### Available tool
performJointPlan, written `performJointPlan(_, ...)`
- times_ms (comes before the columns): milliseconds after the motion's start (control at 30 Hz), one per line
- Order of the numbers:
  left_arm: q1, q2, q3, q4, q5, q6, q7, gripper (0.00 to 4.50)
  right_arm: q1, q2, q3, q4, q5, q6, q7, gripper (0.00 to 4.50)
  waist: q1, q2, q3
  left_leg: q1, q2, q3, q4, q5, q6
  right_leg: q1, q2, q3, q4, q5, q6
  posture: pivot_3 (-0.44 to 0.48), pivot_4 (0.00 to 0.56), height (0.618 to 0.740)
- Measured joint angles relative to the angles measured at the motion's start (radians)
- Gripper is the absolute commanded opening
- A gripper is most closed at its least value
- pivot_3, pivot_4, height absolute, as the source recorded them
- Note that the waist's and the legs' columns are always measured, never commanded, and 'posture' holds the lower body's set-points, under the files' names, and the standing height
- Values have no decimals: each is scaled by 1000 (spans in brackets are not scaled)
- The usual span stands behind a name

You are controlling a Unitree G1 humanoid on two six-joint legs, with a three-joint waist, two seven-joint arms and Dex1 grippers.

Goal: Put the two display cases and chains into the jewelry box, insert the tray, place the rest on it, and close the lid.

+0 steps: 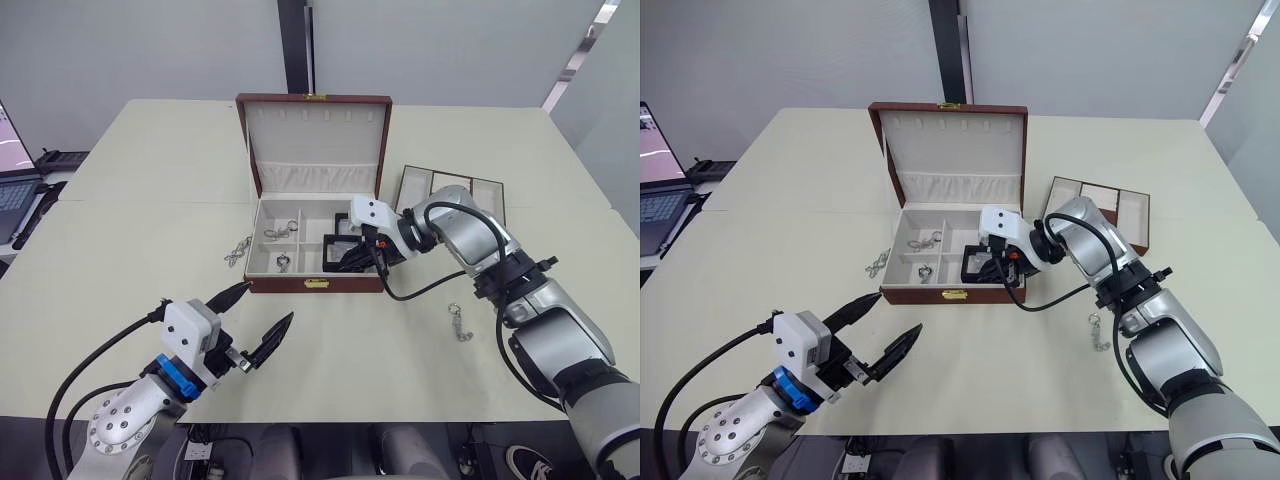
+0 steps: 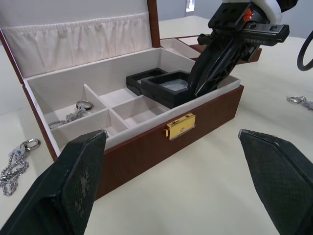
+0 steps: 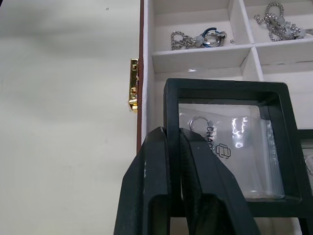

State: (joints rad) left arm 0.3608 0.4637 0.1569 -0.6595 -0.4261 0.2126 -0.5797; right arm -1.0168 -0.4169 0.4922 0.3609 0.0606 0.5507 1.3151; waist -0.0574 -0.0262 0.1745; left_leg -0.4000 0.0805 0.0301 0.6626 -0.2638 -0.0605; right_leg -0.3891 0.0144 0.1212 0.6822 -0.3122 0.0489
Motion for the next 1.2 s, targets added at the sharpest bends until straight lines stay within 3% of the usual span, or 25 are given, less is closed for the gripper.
performJointPlan(200,-20,4,-1,-1,-1,10,1,4500,-9,3,-7,2,-1,-6,0,2809,0,0,0,0,0,0,0,0,0,0,0,0,0,0,0,0,150,740)
performJointPlan(367,-56,11,-1,-2,-6,51,8,4500,-30,18,-46,46,1,-23,-29,4456,0,0,0,0,0,0,0,0,0,0,0,0,0,0,0,0,150,740)
performJointPlan(567,-164,69,31,-1,-93,195,23,4500,-8,0,-200,9,76,-25,-77,4486,3,0,0,-1,0,-1,0,0,0,0,0,-1,0,0,0,0,150,740)
performJointPlan(800,-258,204,120,90,-232,330,-57,4500,229,-107,-393,-109,188,-64,-97,4486,2,0,0,-1,0,-1,-1,0,0,0,0,-1,-1,0,0,0,150,740)
performJointPlan(967,-270,305,199,267,-228,326,-159,4500,453,-204,-526,-211,277,-52,-105,4486,2,0,0,-1,0,-1,-1,0,0,0,0,-1,-1,-1,0,0,150,740)
performJointPlan(1200,-310,397,280,484,-181,274,-257,4500,653,-273,-670,-242,300,-68,-182,4486,-2,0,0,0,0,1,-1,0,0,0,0,0,0,-1,0,0,150,740)
